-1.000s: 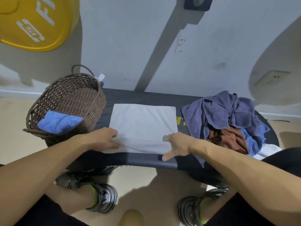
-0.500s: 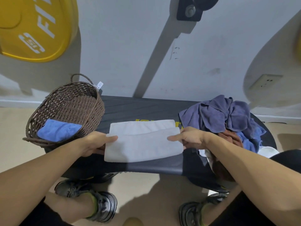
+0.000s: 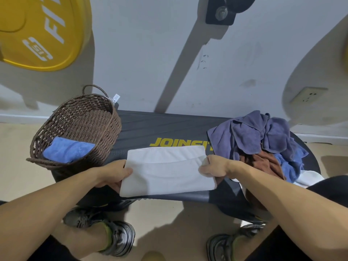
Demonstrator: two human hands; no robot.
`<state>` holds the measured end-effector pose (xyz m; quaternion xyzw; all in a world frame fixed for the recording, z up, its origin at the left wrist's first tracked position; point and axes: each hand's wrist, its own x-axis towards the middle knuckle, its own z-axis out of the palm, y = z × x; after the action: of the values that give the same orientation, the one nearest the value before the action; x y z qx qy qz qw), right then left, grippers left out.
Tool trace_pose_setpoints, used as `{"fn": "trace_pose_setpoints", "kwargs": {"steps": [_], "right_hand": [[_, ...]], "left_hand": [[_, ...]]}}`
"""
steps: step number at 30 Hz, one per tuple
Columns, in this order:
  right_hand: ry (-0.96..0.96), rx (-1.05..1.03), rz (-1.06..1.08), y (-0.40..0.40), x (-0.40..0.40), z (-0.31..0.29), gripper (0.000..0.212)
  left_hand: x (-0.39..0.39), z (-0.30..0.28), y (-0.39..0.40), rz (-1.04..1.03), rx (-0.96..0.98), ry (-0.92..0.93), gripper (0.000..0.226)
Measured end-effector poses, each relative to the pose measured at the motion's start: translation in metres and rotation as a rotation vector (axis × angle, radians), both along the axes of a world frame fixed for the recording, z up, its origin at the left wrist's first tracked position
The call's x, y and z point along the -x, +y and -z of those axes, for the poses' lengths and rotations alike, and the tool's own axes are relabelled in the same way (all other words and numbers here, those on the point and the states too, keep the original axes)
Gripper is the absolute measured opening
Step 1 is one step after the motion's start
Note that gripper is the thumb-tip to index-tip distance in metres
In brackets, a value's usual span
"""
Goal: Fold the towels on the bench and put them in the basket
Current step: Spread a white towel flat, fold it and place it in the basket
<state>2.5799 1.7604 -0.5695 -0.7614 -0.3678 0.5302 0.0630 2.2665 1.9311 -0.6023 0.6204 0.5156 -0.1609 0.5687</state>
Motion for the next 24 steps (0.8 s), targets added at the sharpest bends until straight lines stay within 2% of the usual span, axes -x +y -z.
{"fn": "trace_pose_setpoints", "kwargs": {"steps": [3, 7, 10, 13, 16, 18, 24], "right_hand": [[0.071, -0.044, 0.040, 0.003, -0.010, -0.005, 0.036], [0.125, -0.131, 0.116, 0.011, -0.025, -0.009, 0.020], [0.124, -0.166, 0.269, 0.014, -0.027, -0.004, 0.022], [-0.083, -0.168, 0.229, 0.018, -0.019, 0.010, 0.039], [-0.309, -0.194, 0.133, 0.021, -0.012, 0.019, 0.038], [-0.358, -0.226, 0.155, 0.020, -0.009, 0.024, 0.034], [-0.388, -0.311, 0.277, 0.019, -0.001, 0.031, 0.025]], "left_hand": [[-0.004, -0.006, 0.006, -0.055, -0.101, -0.041, 0.010], [-0.008, -0.011, 0.019, -0.144, -0.195, -0.116, 0.011], [-0.013, -0.007, 0.021, -0.262, -0.213, -0.124, 0.017], [-0.018, 0.000, 0.018, -0.356, -0.164, -0.105, 0.022], [-0.021, 0.002, 0.016, -0.444, -0.072, -0.103, 0.023], [-0.024, 0.004, 0.015, -0.478, -0.087, -0.109, 0.020], [-0.025, 0.011, 0.015, -0.468, -0.320, -0.043, 0.014]]}}
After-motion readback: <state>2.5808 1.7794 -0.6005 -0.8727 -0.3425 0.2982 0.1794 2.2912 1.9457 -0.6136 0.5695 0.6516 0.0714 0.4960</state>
